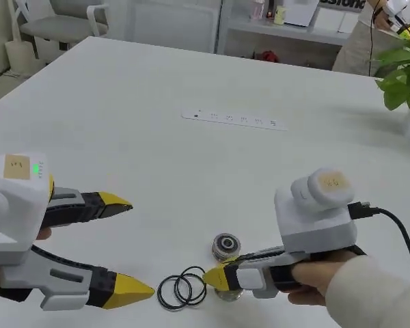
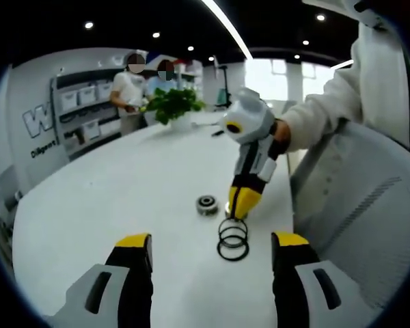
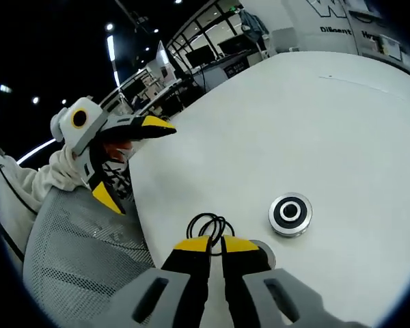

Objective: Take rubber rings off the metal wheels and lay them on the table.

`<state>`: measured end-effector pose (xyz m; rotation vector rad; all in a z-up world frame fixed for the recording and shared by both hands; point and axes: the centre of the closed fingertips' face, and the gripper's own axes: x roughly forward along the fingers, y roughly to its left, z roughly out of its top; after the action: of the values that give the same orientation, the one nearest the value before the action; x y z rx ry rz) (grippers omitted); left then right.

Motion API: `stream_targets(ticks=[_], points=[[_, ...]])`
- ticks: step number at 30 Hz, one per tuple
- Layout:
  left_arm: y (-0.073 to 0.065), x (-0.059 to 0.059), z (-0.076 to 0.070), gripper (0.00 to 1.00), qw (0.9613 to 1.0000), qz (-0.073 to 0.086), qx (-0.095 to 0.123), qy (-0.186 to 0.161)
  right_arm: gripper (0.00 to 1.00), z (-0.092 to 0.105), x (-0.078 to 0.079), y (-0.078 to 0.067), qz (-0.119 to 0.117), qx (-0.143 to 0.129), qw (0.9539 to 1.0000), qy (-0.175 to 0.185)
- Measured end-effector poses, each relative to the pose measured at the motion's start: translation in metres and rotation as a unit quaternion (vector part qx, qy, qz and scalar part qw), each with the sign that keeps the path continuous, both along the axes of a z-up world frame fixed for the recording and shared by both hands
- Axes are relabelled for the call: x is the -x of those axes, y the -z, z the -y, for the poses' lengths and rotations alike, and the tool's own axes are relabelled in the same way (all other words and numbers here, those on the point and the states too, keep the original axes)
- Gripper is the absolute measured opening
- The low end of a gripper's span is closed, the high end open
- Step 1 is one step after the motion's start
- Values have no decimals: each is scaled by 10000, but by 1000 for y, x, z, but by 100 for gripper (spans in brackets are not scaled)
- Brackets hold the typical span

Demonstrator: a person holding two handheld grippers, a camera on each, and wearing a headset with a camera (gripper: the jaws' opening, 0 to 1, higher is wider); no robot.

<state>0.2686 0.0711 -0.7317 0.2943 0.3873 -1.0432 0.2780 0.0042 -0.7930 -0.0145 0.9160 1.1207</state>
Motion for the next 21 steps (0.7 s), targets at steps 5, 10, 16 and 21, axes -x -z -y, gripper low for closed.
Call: stream_targets(ticks=[5, 10, 16, 21], points=[[0, 0, 0, 72, 10000, 3, -13, -6, 2, -1, 5, 4, 151, 191, 9994, -241], [1, 0, 0, 72, 10000, -6, -21, -2, 5, -3, 9, 7, 668, 443, 9943, -699], [1, 0, 0, 72, 10000, -17, -37, 4, 8, -5, 12, 8, 973, 610, 9884, -997], [1, 0, 0, 71, 10000, -16, -37, 6, 10, -4, 9, 7, 1067, 658, 9869, -1016]])
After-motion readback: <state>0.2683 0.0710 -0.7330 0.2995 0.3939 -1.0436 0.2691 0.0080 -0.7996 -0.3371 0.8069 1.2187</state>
